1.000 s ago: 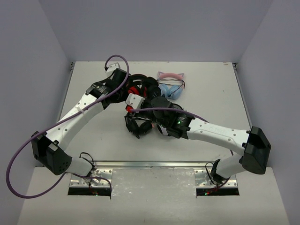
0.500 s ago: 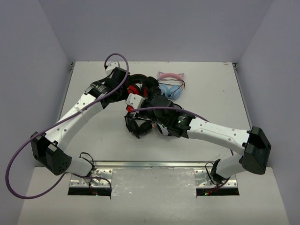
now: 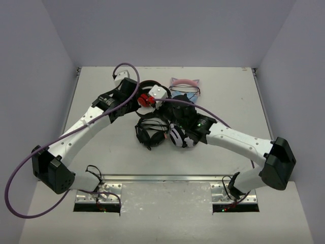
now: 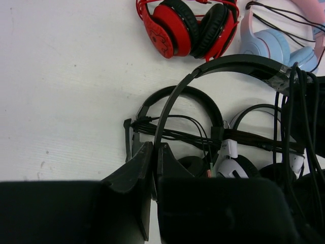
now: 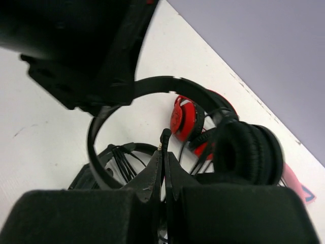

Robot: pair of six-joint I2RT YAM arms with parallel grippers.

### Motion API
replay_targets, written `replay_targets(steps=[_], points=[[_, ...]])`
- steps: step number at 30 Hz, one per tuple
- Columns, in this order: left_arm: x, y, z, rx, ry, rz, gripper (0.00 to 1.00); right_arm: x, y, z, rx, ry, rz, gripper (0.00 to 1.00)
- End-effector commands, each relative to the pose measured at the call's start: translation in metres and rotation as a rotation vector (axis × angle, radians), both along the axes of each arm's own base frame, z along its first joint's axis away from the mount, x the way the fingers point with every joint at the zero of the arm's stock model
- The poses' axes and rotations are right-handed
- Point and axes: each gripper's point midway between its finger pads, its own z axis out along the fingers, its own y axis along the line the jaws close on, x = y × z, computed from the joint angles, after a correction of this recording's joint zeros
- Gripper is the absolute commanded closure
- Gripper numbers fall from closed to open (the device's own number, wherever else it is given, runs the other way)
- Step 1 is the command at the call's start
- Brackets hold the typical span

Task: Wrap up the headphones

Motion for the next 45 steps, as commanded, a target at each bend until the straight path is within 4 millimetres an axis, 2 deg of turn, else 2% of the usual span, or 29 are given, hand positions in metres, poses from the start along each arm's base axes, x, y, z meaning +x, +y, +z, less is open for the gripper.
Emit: replay_targets(steps=[1, 7, 13, 17, 24, 33, 45], points=[[0.002, 0.005, 0.019, -0.026, -0.072, 0.016, 1.0, 0.013, -0.012, 0.045, 0.133, -0.016, -0.089, 0.99], [0.002, 0.005, 0.014, -0.021, -0.067, 0.018, 1.0, 0.016, -0.013, 0.044, 0.168, 0.024, -0.108, 0.99], [0.0, 0.008, 0.004, 0.017, -0.068, 0.034, 1.0, 0.022, -0.018, 0.059, 0.241, 0.035, -0.155, 0.99], [0.0, 0.012, -0.005, 0.04, -0.065, 0.052, 0.99, 0.026, -0.019, 0.062, 0.262, 0.031, -0.178, 0.99], [0.001, 0.01, -0.012, 0.061, -0.07, 0.059, 1.0, 0.033, -0.016, 0.054, 0.248, 0.038, -0.201, 0.99], [0.0, 0.005, 0.0, 0.043, -0.107, 0.047, 1.0, 0.046, -0.012, 0.034, 0.187, 0.092, -0.235, 0.99], [-0.002, 0.012, 0.018, 0.041, -0.146, 0.066, 1.0, 0.049, -0.003, 0.013, 0.143, 0.168, -0.245, 0.99]])
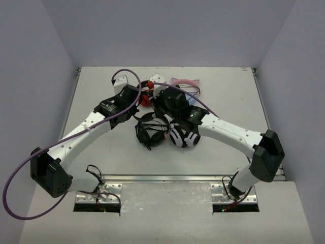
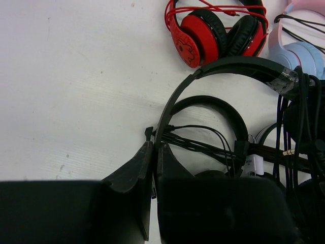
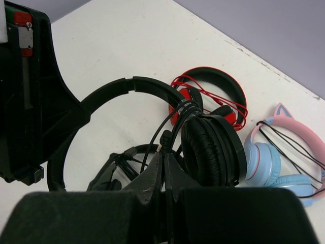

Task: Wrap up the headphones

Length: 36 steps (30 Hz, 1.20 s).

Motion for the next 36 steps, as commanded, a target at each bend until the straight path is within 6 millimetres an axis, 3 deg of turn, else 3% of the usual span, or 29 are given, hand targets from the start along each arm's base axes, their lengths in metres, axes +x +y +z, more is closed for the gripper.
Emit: replay_targets(steps=[1, 8, 14, 17, 23, 25, 30, 36], points=[[0.006, -0.006, 0.035, -0.057, -0.105, -0.001, 1.0, 0.007, 0.004, 0.018, 0.035, -0.006, -0.016, 0.99], [0.01, -0.005, 0.039, -0.059, -0.133, 0.011, 1.0, 0.005, 0.022, 0.009, 0.0, 0.103, 0.05, 0.99], [0.011, -0.006, 0.046, -0.071, -0.163, -0.003, 1.0, 0.01, 0.022, -0.001, -0.041, 0.146, 0.038, 0.98], [0.009, -0.003, 0.052, -0.08, -0.184, 0.006, 1.0, 0.015, 0.013, -0.008, -0.067, 0.149, -0.018, 0.99], [0.009, 0.0, 0.051, -0.07, -0.179, 0.026, 1.0, 0.014, 0.012, -0.002, -0.04, 0.137, -0.024, 0.99], [0.009, -0.002, 0.049, -0.075, -0.175, 0.015, 0.99, 0.012, 0.018, -0.002, -0.036, 0.147, 0.008, 0.89], [0.011, -0.011, 0.044, -0.099, -0.169, -0.023, 1.0, -0.001, 0.03, 0.001, 0.02, 0.167, 0.09, 0.88], [0.011, -0.017, 0.038, -0.112, -0.16, -0.051, 1.0, 0.003, 0.022, 0.016, 0.04, 0.142, 0.054, 0.81]])
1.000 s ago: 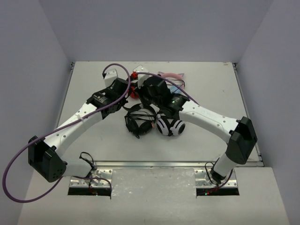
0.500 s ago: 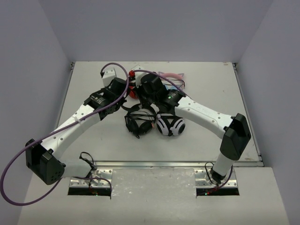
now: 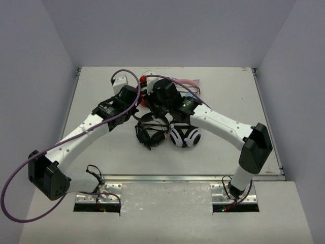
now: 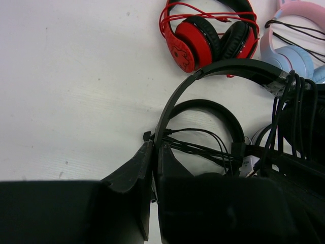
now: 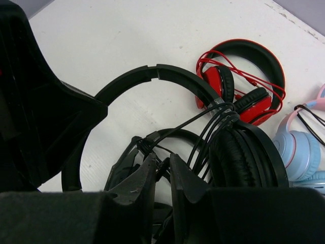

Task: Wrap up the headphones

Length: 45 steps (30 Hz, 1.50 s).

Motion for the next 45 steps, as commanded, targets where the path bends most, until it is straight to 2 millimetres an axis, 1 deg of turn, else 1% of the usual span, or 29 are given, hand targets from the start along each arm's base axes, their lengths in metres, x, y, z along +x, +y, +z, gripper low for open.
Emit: replay_targets(steps=[1, 7, 9, 11, 13, 19, 23, 26, 27, 28, 29, 30, 31, 32, 33, 35, 36, 37, 38, 39, 40, 41, 42, 44, 45], points=[[0.012, -0.018, 0.031, -0.117, -0.119, -0.033, 1.0, 0.003, -0.005, 0.036, 0.076, -0.059, -0.021, 0.81], [0.016, -0.017, 0.019, -0.13, -0.09, -0.04, 1.0, 0.013, -0.024, 0.04, 0.054, -0.081, -0.1, 0.8], [0.017, -0.016, 0.016, -0.129, -0.084, -0.037, 1.0, 0.015, -0.032, 0.043, 0.054, -0.096, -0.129, 0.76], [0.018, -0.017, 0.014, -0.131, -0.077, -0.041, 1.0, 0.015, -0.034, 0.045, 0.058, -0.101, -0.131, 0.72], [0.019, -0.018, 0.012, -0.128, -0.073, -0.042, 1.0, 0.016, -0.034, 0.048, 0.06, -0.109, -0.138, 0.72], [0.019, -0.014, 0.01, -0.111, -0.066, -0.029, 1.0, 0.016, -0.036, 0.05, 0.059, -0.119, -0.139, 0.71], [0.021, -0.011, 0.005, -0.107, -0.05, -0.02, 1.0, 0.013, -0.037, 0.058, 0.084, -0.129, -0.133, 0.66], [0.026, -0.008, 0.003, -0.106, -0.043, -0.008, 1.0, 0.011, -0.04, 0.066, 0.093, -0.141, -0.137, 0.56], [0.028, -0.006, 0.003, -0.107, -0.041, -0.007, 0.99, 0.01, -0.044, 0.072, 0.098, -0.153, -0.143, 0.5], [0.032, 0.0, 0.008, -0.105, -0.046, 0.004, 1.0, 0.01, -0.048, 0.075, 0.095, -0.162, -0.155, 0.48], [0.036, 0.004, 0.007, -0.097, -0.04, 0.01, 1.0, 0.009, -0.052, 0.077, 0.092, -0.167, -0.16, 0.45], [0.041, 0.011, 0.013, -0.099, -0.046, 0.016, 1.0, 0.006, -0.06, 0.085, 0.103, -0.181, -0.169, 0.4], [0.044, 0.014, 0.015, -0.097, -0.048, 0.016, 1.0, 0.004, -0.064, 0.089, 0.108, -0.189, -0.174, 0.26], [0.046, 0.017, 0.017, -0.092, -0.05, 0.017, 1.0, 0.002, -0.068, 0.092, 0.112, -0.197, -0.178, 0.09], [0.05, 0.023, 0.022, -0.075, -0.057, 0.018, 0.99, -0.002, -0.077, 0.097, 0.119, -0.209, -0.186, 0.01], [0.055, 0.027, 0.024, -0.052, -0.053, 0.019, 1.0, -0.006, -0.088, 0.103, 0.121, -0.229, -0.198, 0.01], [0.056, 0.029, 0.024, -0.04, -0.051, 0.021, 1.0, -0.008, -0.094, 0.098, 0.11, -0.226, -0.204, 0.01], [0.059, 0.035, 0.023, -0.019, -0.041, 0.026, 1.0, -0.01, -0.099, 0.1, 0.112, -0.232, -0.211, 0.01], [0.063, 0.037, 0.022, -0.008, -0.035, 0.026, 1.0, -0.015, -0.108, 0.108, 0.127, -0.247, -0.216, 0.01], [0.066, 0.045, 0.02, 0.004, -0.025, 0.041, 1.0, -0.017, -0.116, 0.099, 0.113, -0.237, -0.226, 0.01], [0.068, 0.048, 0.018, 0.013, -0.016, 0.046, 1.0, -0.02, -0.122, 0.099, 0.114, -0.238, -0.232, 0.01], [0.072, 0.053, 0.016, 0.021, -0.009, 0.051, 1.0, -0.027, -0.131, 0.105, 0.127, -0.245, -0.237, 0.01], [0.075, 0.065, 0.014, 0.028, -0.003, 0.076, 1.0, -0.031, -0.137, 0.094, 0.11, -0.232, -0.237, 0.01], [0.081, 0.07, 0.014, 0.037, 0.0, 0.044, 1.0, -0.04, -0.144, 0.089, 0.106, -0.229, -0.229, 0.01], [0.082, 0.073, 0.012, 0.039, 0.002, 0.024, 1.0, -0.046, -0.151, 0.086, 0.105, -0.226, -0.228, 0.01]])
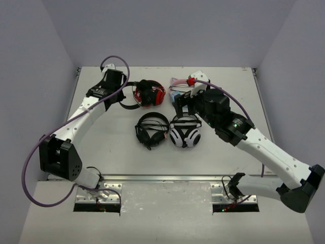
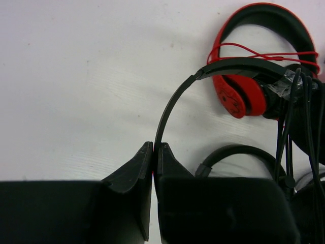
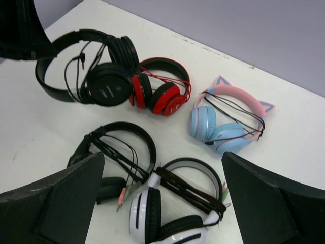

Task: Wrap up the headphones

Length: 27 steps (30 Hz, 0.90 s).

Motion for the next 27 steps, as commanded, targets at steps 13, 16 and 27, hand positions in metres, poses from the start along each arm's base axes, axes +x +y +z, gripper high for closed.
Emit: replay_targets(steps=[13, 16, 27], points=[[0.065, 0.105, -0.033, -0.006, -0.03, -0.209, 1.0, -0.057, -0.043, -0.036, 0.046, 0.022, 0.038, 0.01], [0.078, 0.115, -0.044, 0.003, -0.072, -0.248, 1.0, -0.059, -0.043, -0.04, 0.053, 0.026, 0.049, 0.01], [0.069, 0.144, -0.116, 0.094, -0.001, -0.434, 1.0, -0.059, -0.039, -0.045, 0.048, 0.038, 0.062, 0.01]])
